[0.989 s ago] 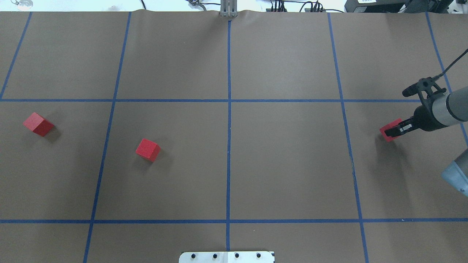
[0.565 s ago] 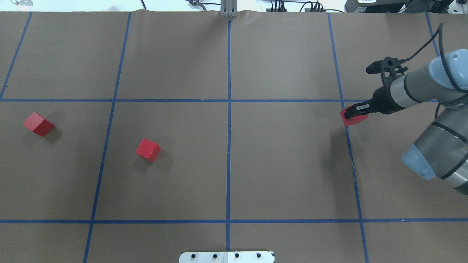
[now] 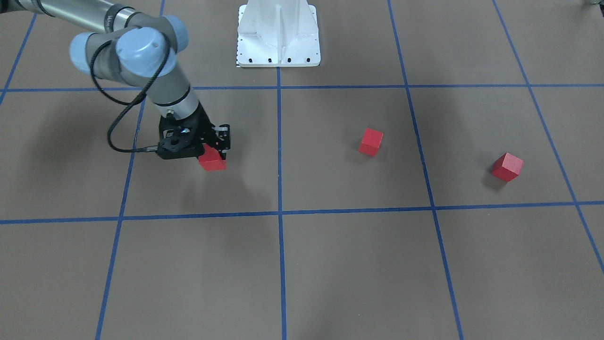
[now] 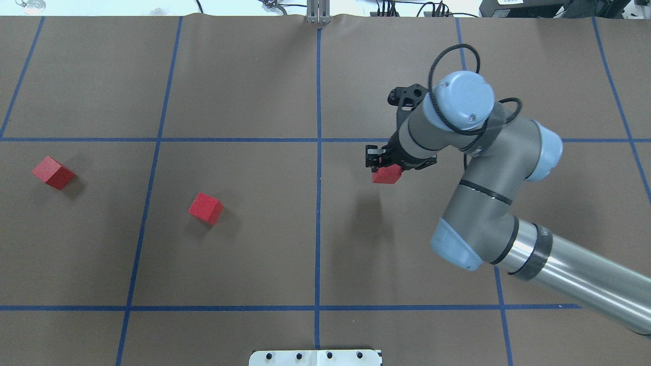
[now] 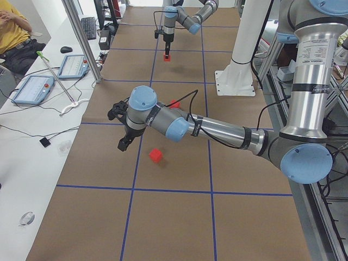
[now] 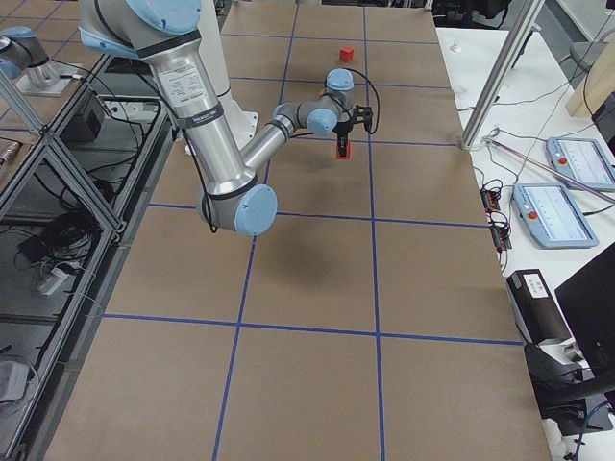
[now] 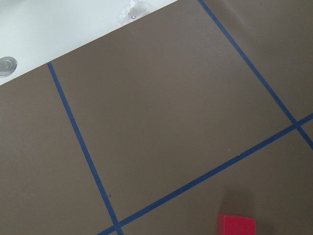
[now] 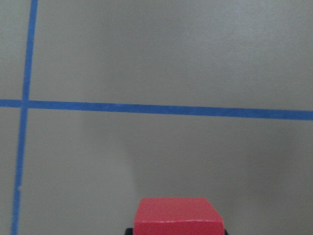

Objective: Form red blocks into L shape at center
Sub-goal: 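Carry the red cube with the right gripper to the table center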

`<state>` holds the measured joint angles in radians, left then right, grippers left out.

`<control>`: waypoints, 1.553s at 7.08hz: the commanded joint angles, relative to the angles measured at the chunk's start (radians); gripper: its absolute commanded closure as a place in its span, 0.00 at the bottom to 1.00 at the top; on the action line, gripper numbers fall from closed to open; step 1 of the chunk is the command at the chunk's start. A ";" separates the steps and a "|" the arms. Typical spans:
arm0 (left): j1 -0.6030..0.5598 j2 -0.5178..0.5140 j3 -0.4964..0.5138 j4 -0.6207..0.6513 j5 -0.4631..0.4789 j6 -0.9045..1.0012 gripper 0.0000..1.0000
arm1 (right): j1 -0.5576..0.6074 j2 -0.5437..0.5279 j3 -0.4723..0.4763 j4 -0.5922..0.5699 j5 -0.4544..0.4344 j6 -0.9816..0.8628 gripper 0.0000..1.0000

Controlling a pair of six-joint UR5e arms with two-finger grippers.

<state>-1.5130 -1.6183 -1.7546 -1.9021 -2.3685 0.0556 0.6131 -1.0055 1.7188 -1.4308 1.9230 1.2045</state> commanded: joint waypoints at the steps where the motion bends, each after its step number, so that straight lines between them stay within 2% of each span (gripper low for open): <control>1: 0.001 0.000 0.001 0.000 0.000 0.000 0.00 | -0.135 0.157 -0.092 -0.085 -0.103 0.136 0.83; 3: 0.005 0.000 0.001 0.000 0.000 -0.008 0.00 | -0.197 0.209 -0.180 -0.089 -0.154 0.138 0.69; 6: 0.008 -0.002 0.004 0.000 0.002 -0.008 0.00 | -0.219 0.225 -0.192 -0.091 -0.156 0.138 0.55; 8: 0.011 0.000 0.006 0.000 0.002 -0.008 0.00 | -0.222 0.225 -0.208 -0.092 -0.157 0.138 0.41; 10: 0.011 -0.002 0.010 -0.002 0.002 -0.008 0.00 | -0.225 0.231 -0.206 -0.120 -0.176 0.136 0.01; 11: 0.011 -0.002 0.018 -0.014 0.002 -0.008 0.00 | -0.225 0.241 -0.206 -0.120 -0.176 0.135 0.01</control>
<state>-1.5019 -1.6193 -1.7437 -1.9062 -2.3669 0.0475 0.3890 -0.7751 1.5119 -1.5418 1.7533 1.3409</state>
